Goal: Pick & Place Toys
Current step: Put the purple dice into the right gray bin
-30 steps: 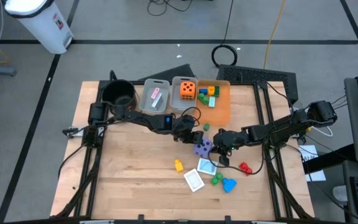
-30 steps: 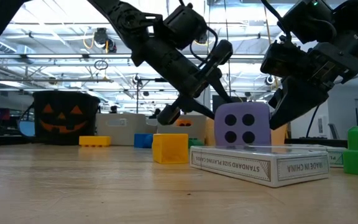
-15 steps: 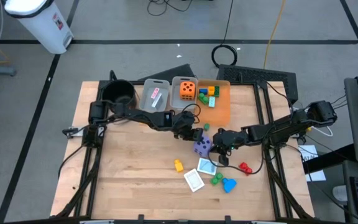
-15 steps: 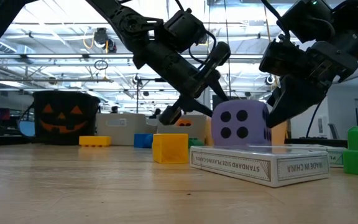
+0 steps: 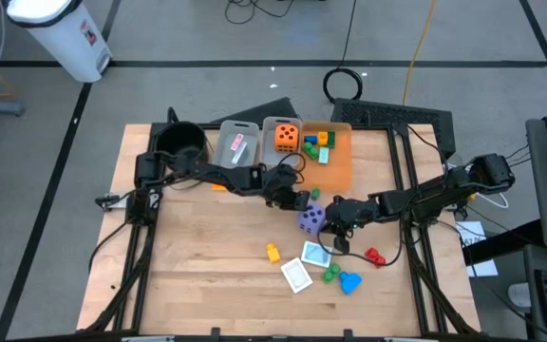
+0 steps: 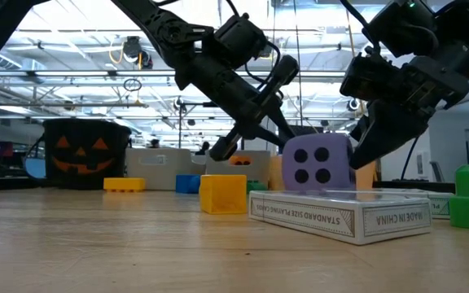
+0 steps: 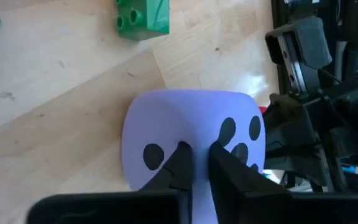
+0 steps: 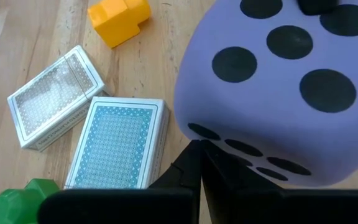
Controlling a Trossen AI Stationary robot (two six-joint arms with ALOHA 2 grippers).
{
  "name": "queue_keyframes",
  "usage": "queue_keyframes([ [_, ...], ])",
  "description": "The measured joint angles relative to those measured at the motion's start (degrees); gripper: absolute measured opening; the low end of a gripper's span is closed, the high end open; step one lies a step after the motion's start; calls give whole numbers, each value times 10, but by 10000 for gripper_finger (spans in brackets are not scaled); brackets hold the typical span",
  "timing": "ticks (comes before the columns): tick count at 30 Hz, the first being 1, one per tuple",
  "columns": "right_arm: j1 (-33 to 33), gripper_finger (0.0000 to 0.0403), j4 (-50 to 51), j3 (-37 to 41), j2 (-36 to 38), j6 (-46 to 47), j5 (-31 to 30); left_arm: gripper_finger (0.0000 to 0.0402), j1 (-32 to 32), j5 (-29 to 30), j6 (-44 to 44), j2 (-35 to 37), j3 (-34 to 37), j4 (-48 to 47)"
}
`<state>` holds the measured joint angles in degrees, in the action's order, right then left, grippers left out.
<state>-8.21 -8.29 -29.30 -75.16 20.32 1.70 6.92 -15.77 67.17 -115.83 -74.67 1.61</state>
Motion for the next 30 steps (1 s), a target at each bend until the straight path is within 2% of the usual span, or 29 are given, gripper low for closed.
queue_keyframes([
  [2,0,0,0,0,0,0,1,9,0,-6,-1,0,0,0],
  [9,0,0,2,0,0,0,0,4,0,-10,-9,1,0,0],
  [30,0,0,15,1,0,0,1,1,3,-37,-14,1,0,0],
])
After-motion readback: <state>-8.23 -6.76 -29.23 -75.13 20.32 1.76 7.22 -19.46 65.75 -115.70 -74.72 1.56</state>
